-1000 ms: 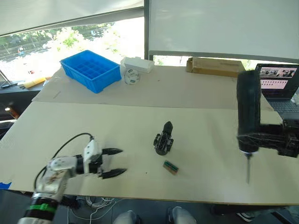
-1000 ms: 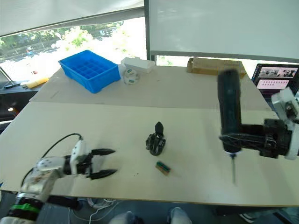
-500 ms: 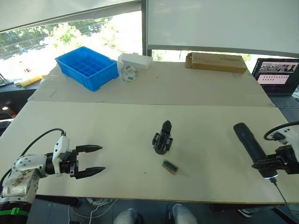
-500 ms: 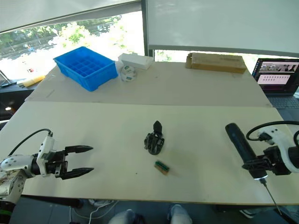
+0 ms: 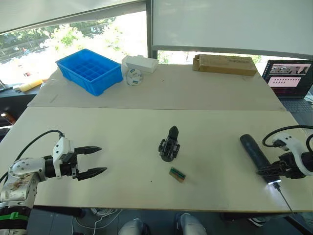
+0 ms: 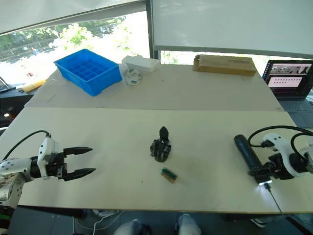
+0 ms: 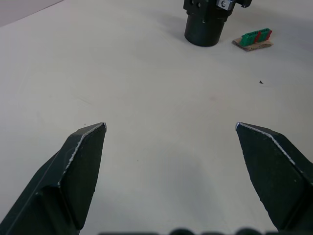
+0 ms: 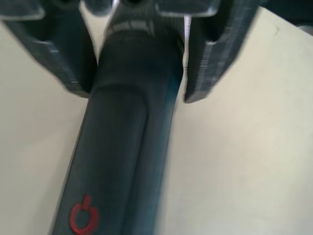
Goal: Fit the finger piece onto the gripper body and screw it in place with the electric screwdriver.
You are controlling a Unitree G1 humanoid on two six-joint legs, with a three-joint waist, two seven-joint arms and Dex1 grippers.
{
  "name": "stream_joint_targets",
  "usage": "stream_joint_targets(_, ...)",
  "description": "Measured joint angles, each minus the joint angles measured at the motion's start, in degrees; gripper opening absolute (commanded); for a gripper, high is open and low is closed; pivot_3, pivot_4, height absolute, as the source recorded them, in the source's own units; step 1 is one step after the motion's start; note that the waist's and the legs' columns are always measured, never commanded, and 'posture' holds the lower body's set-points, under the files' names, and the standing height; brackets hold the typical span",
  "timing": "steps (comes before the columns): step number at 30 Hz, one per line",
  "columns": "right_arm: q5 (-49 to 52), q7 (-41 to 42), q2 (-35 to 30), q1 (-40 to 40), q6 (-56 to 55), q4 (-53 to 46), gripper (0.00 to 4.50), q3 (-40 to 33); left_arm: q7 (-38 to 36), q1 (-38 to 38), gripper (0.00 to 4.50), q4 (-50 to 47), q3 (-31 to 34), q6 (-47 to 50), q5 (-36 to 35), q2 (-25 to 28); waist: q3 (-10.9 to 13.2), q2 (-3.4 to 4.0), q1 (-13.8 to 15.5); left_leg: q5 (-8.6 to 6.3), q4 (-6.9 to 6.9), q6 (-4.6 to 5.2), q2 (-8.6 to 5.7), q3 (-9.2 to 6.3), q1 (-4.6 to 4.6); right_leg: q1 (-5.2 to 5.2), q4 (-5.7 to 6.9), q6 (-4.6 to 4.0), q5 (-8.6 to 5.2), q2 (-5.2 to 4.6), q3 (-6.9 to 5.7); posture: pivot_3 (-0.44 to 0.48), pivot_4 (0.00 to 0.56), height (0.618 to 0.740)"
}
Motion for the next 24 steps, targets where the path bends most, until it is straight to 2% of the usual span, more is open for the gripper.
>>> stream_joint_targets(1,-0.15,0.19,-0.1,0.76,-0.9,0.24,4.47,-0.63,0.1,0.21,4.5,-0.01,0.13,0.04,0.01,0.03,0.0,0.0,0.01,0.0,0.0,0.0,0.0,0.0,0.02,0.02,0.02,0.06,-0.04,0.0,0.0,0.0,0.15,0.74)
stream_joint_targets(5,-0.32,0.81,-1.74,5.93,-7.04,-0.12,4.47,-6.09,1.75,0.56,4.5,-0.39,0.58,4.18,-0.25,1.16,0.0,0.01,0.0,0.03,0.0,-0.05,0.0,0.03,0.1,0.01,0.17,0.1,-0.07,0.0,0.09,0.0,0.15,0.74)
stream_joint_targets(7,0.09,2.51,-2.27,11.46,-14.29,-2.02,4.47,-14.78,2.15,0.75,4.5,-0.49,1.37,5.28,-0.12,2.59,0.01,0.0,-0.01,0.06,-0.01,-0.11,0.0,0.05,0.16,0.03,0.21,0.19,-0.12,0.03,0.11,0.0,0.15,0.74)
stream_joint_targets(9,1.7,7.78,-1.07,16.9,-24.48,-5.26,4.47,-25.88,3.26,1.07,4.5,-0.04,2.37,4.51,0.98,4.26,0.01,-0.01,0.02,0.1,-0.05,-0.17,0.03,0.05,0.35,0.13,0.22,0.23,-0.15,0.13,0.15,0.0,0.15,0.74)
stream_joint_targets(11,2.92,10.74,1.83,21.42,-30.19,-9.66,4.47,-35.03,4.53,0.86,4.5,1.14,3.14,0.04,3.27,4.68,0.0,-0.07,0.07,0.11,-0.12,-0.23,0.06,0.05,0.54,0.3,0.19,0.23,-0.16,0.13,0.16,0.0,0.15,0.74)
stream_joint_targets(14,4.52,10.93,8.02,24.33,-35.07,-15.76,4.47,-41.14,5.88,0.84,4.5,2.16,3.44,-3.6,5.2,4.64,-0.01,-0.25,0.07,0.03,-0.16,-0.38,0.09,0.02,0.61,0.32,0.19,0.15,-0.12,-0.03,0.21,0.0,0.15,0.74)
stream_joint_targets(18,4.89,11.09,18.01,25.49,-48.98,-24.81,4.47,-41.73,7.42,1.43,4.5,2.19,3.44,-6.23,6.68,4.21,-0.01,-0.26,-0.03,0.03,-0.16,-0.38,0.05,0.07,0.64,0.27,0.36,-0.04,-0.01,0.04,0.28,0.0,0.15,0.74)
stream_joint_targets(24,2.57,10.5,23.81,25.33,-61.75,-26.89,4.47,-36.28,8.87,2.31,4.5,2.22,3.39,-8.4,7.36,3.48,0.02,-0.38,0.12,0.12,-0.08,-0.24,0.0,0.15,0.69,0.23,0.65,-0.35,-0.03,0.04,0.29,0.0,0.15,0.74)
